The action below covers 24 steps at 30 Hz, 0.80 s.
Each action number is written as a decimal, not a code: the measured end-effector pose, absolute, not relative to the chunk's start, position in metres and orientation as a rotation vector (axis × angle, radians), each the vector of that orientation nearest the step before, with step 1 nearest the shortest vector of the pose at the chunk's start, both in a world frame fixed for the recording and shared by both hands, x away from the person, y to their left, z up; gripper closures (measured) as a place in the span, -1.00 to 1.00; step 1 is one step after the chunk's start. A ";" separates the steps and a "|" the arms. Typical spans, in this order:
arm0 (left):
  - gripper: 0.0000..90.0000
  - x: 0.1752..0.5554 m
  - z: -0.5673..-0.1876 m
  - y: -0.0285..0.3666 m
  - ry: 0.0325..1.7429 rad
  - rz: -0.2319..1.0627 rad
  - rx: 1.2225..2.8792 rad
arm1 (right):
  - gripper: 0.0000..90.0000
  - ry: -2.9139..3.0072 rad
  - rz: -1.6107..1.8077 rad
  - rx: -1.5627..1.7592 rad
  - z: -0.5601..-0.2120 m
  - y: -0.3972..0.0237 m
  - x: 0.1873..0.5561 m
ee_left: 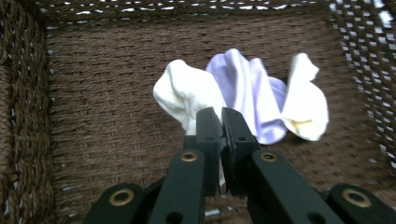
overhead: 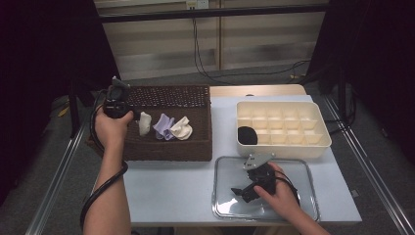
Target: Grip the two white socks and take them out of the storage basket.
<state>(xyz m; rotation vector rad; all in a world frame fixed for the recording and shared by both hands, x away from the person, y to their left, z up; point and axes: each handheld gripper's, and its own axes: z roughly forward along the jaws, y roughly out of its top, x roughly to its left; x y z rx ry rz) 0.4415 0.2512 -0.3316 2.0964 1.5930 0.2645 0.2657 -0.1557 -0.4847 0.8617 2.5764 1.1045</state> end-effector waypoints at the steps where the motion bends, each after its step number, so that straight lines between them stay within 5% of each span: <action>1: 0.92 0.440 -0.329 0.251 1.587 0.263 2.099 | -1.00 2.576 1.104 0.861 -0.485 -0.156 0.266; 24: 0.93 0.399 -0.284 0.246 1.415 0.194 2.145 | -1.00 2.577 1.104 0.864 -0.485 -0.155 0.266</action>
